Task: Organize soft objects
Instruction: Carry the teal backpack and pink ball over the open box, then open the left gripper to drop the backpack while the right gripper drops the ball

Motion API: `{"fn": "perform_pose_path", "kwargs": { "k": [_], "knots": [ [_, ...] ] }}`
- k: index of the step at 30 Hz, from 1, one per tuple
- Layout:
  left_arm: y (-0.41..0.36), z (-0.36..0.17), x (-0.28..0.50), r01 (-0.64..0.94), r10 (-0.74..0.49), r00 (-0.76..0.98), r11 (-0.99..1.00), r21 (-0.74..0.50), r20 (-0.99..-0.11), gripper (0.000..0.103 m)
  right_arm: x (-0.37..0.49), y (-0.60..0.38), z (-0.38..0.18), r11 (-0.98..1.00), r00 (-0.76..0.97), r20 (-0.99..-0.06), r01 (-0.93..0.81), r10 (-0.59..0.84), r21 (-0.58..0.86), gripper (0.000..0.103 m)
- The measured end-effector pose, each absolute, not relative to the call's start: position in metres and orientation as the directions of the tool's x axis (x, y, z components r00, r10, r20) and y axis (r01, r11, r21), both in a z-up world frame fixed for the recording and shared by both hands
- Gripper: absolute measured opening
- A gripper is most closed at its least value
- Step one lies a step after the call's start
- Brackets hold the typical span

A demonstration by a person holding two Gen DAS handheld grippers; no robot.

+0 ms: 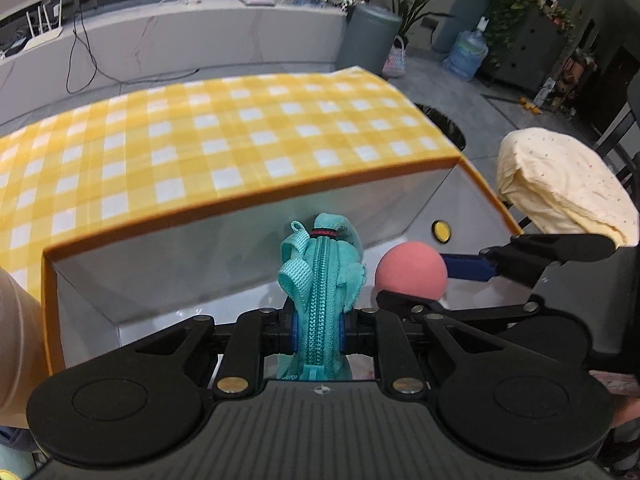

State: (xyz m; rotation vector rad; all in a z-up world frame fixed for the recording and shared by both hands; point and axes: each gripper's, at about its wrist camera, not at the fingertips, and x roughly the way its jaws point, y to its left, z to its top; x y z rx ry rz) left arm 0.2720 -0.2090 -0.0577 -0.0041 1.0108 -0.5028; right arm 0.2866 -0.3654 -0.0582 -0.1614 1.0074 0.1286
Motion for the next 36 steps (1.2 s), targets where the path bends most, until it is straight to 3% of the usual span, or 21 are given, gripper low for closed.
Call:
{"fn": "perform_pose_path", "kwargs": {
  "k": [7,10,12,14,20,23,36],
  "knots": [
    [-0.206,-0.066,0.277,0.347,-0.353,0.408,0.913,-0.214,-0.842,0.025,0.287,-0.357,-0.060,0.972,0.505,-0.863,-0.211,0.018,-0.103,0.050],
    [-0.205,-0.060,0.274,0.340,-0.345,0.426,0.918,-0.206,-0.836,0.038,0.287,-0.356,-0.060,0.970,0.505,-0.863,-0.217,0.016,-0.108,0.052],
    [-0.204,-0.053,0.270,0.346,-0.339,0.459,0.920,-0.186,-0.821,0.054,0.285,-0.356,-0.059,0.969,0.512,-0.859,-0.218,0.016,-0.112,0.057],
    [-0.204,-0.045,0.267,0.351,-0.331,0.496,0.922,-0.163,-0.803,0.058,0.284,-0.354,-0.058,0.968,0.517,-0.856,-0.219,0.008,-0.123,0.057],
    [-0.202,-0.021,0.252,0.367,-0.310,0.567,0.924,-0.103,-0.763,0.059,0.273,-0.351,-0.049,0.962,0.536,-0.845,-0.229,-0.001,-0.147,0.058],
    [-0.203,-0.010,0.243,0.388,-0.317,0.594,0.918,-0.082,-0.739,0.059,0.264,-0.351,-0.039,0.961,0.561,-0.828,-0.226,-0.006,-0.160,0.071],
    [-0.197,0.042,0.176,0.502,-0.433,0.702,0.864,-0.038,-0.566,0.068,0.194,-0.341,0.022,0.982,0.721,-0.692,-0.152,0.032,-0.113,0.072]
  ]
}}
